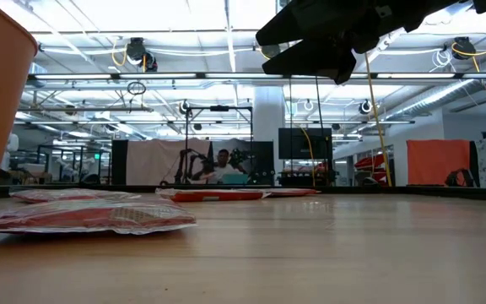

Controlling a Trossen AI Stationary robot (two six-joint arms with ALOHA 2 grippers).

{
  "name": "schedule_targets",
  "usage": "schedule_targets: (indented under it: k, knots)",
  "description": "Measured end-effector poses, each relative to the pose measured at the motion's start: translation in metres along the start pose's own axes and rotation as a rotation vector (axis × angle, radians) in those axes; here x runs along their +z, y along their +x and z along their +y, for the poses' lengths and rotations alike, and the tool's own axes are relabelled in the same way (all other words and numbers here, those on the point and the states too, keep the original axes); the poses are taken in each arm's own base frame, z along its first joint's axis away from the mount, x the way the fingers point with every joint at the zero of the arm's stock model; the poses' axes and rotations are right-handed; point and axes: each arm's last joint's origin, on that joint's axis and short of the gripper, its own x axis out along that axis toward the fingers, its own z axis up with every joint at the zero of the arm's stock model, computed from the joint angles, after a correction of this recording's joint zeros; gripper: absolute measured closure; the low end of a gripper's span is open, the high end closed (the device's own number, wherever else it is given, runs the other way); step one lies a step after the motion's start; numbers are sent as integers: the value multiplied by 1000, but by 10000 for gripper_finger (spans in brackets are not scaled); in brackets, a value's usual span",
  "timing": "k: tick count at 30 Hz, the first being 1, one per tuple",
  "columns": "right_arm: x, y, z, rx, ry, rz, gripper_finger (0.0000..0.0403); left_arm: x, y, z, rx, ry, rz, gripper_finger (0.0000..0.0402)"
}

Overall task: Sort popcorn bags into baskets
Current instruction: Put the popcorn bag into the orange bin

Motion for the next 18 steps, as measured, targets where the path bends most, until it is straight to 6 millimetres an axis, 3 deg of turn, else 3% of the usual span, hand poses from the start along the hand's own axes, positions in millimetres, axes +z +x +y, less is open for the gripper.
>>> schedule_targets:
  k: [4, 9, 18]
  knots:
    - [0, 0, 0, 0, 0, 0, 154, 5, -10, 0, -16, 7, 0, 309]
    - [0, 0, 0, 0, 0, 1, 154, 8, -25, 0, 40, 51, -159, 309]
    - [0, 0, 0, 0, -1, 2, 154, 0, -3, -4, 129, 114, -114, 309]
